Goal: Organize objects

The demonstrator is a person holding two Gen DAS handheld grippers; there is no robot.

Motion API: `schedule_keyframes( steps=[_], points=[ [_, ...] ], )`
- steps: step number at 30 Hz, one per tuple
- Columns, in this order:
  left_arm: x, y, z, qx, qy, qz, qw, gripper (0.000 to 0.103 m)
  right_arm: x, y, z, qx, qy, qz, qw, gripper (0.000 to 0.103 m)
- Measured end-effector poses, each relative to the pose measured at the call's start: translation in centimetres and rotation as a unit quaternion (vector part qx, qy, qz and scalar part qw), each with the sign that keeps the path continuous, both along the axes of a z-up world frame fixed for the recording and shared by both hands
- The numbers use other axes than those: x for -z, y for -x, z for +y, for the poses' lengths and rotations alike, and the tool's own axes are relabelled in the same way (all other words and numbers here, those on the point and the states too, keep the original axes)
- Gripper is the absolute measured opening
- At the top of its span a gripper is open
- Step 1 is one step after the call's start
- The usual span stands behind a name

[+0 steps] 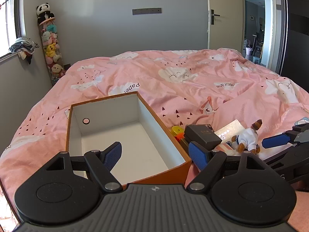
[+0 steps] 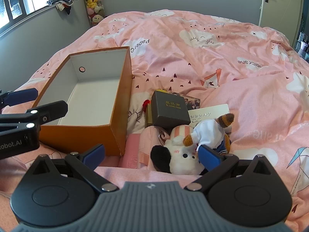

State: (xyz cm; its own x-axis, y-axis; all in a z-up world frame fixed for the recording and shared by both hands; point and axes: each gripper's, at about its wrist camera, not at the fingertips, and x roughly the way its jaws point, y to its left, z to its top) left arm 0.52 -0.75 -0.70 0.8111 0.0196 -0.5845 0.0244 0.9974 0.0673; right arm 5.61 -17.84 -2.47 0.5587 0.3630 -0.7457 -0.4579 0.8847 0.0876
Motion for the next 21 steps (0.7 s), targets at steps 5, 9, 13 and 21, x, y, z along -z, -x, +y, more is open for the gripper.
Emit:
schedule_keyframes(
  steps=[5,9,13,21],
  points=[
    [0.0,0.1,0.1,0.007,0.006,-0.002,1.0000,0.093,0.0,0.0,0.0,0.000,0.000,0.001,1.000,0.102],
    [0.0,0.1,0.1,0.019,0.010,0.002,0.9998,0.093,0.0,0.0,0.0,0.000,0.000,0.000,1.000,0.102],
    [0.0,0.2,-0.1,0.022,0.006,0.005,0.9997,0.092,0.1,-0.1,-0.4,0.008,-0.006,0.004,1.000,0.102],
    [0.8,-1.2,-0.2,0.074,0.039,0.041,0.9957,0.079,0.5,-1.2,-1.3,0.030,-0.021,0.032,0.999,0.102]
  ],
)
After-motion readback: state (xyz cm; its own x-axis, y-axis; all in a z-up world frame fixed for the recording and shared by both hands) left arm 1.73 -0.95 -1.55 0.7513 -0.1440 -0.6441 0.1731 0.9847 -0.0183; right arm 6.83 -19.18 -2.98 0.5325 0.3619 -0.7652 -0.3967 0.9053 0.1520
